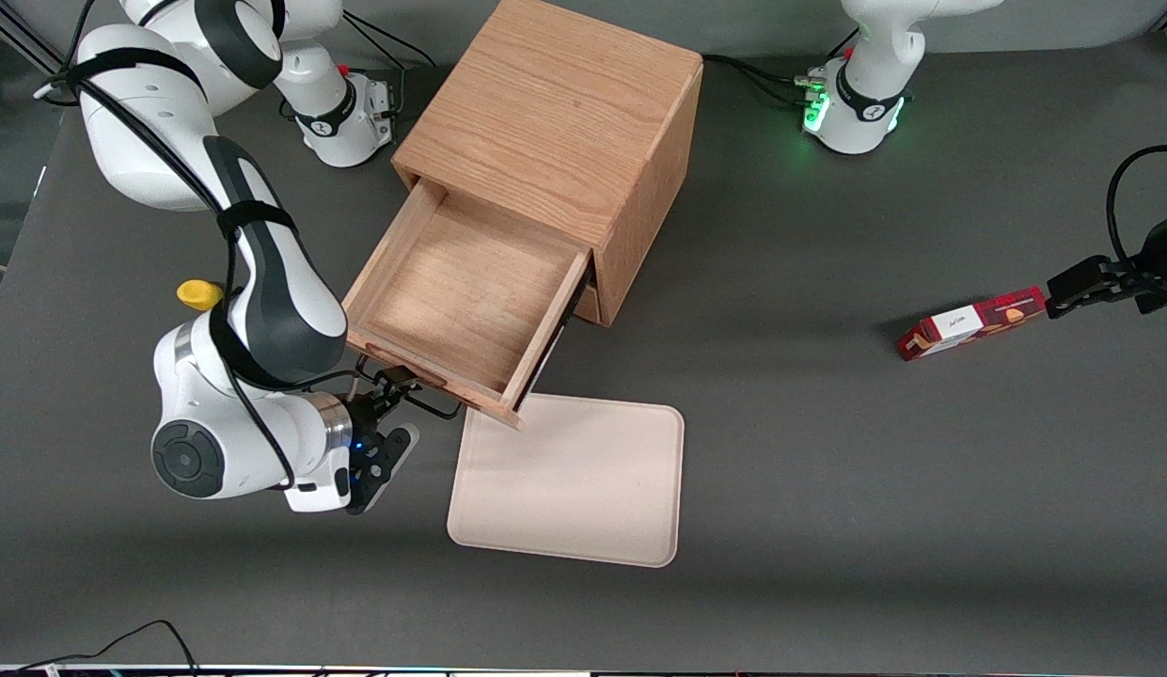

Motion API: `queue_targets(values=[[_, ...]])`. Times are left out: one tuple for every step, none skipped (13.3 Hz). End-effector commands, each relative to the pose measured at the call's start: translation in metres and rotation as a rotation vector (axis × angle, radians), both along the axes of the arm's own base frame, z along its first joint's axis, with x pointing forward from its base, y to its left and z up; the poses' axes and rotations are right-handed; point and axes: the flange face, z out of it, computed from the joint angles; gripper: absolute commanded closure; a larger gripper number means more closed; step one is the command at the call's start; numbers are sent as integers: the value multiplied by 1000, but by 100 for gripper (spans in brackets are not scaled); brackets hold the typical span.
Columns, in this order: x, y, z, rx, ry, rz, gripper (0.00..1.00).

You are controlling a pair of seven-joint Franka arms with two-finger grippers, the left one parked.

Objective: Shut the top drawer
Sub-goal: 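Press the right gripper against the drawer front beside the black handle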

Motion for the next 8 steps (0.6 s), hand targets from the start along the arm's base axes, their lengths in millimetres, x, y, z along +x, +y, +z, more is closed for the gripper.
queue_targets(values=[[-8,9,-2,-25,14,-13,0],[-10,10,-2,-28,18,-10,0],[-12,11,1,-29,18,-8,0],[-15,13,-1,-33,26,-3,0],[-18,15,0,-34,28,1,0],[-21,17,0,-40,33,-4,0],[-23,19,3,-43,34,-9,0],[-27,23,3,-43,40,-4,0]])
